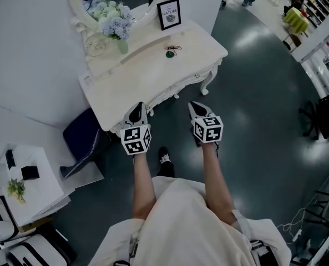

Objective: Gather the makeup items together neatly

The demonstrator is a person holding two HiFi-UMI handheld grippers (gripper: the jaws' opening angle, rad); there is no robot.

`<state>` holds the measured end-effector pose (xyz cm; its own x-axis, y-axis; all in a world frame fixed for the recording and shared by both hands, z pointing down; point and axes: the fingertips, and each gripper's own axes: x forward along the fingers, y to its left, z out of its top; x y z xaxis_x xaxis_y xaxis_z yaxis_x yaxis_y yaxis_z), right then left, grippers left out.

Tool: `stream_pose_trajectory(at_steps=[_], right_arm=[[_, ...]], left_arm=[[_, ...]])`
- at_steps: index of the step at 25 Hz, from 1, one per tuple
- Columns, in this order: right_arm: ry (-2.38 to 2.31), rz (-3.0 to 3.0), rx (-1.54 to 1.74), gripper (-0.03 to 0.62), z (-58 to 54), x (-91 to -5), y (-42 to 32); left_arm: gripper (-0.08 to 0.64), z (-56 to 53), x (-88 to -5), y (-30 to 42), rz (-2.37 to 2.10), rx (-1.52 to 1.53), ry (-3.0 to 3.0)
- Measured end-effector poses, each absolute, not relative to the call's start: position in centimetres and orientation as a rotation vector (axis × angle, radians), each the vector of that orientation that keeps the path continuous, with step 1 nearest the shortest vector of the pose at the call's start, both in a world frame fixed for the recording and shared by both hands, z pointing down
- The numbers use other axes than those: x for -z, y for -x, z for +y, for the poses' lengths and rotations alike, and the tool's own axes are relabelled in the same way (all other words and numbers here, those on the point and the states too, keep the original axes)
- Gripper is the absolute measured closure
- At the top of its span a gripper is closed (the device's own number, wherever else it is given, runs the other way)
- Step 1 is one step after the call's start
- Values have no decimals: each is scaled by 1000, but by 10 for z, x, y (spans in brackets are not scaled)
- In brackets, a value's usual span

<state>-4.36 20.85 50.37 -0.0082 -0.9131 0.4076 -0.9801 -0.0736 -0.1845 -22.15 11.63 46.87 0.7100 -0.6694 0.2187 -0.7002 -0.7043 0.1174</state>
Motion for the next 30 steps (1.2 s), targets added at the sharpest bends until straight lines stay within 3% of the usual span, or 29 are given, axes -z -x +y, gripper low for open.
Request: stream_pose_trajectory(at_steps=[16,30], right_arm=[[-2159,-1922,-624,552,118,-500,5],[-2128,-1974,-660,552,56,-527,-33]], left_arm=[[546,11,-461,180,-1000,-182,-2741],[546,-33,-502,159,-1114,-332,-2698]])
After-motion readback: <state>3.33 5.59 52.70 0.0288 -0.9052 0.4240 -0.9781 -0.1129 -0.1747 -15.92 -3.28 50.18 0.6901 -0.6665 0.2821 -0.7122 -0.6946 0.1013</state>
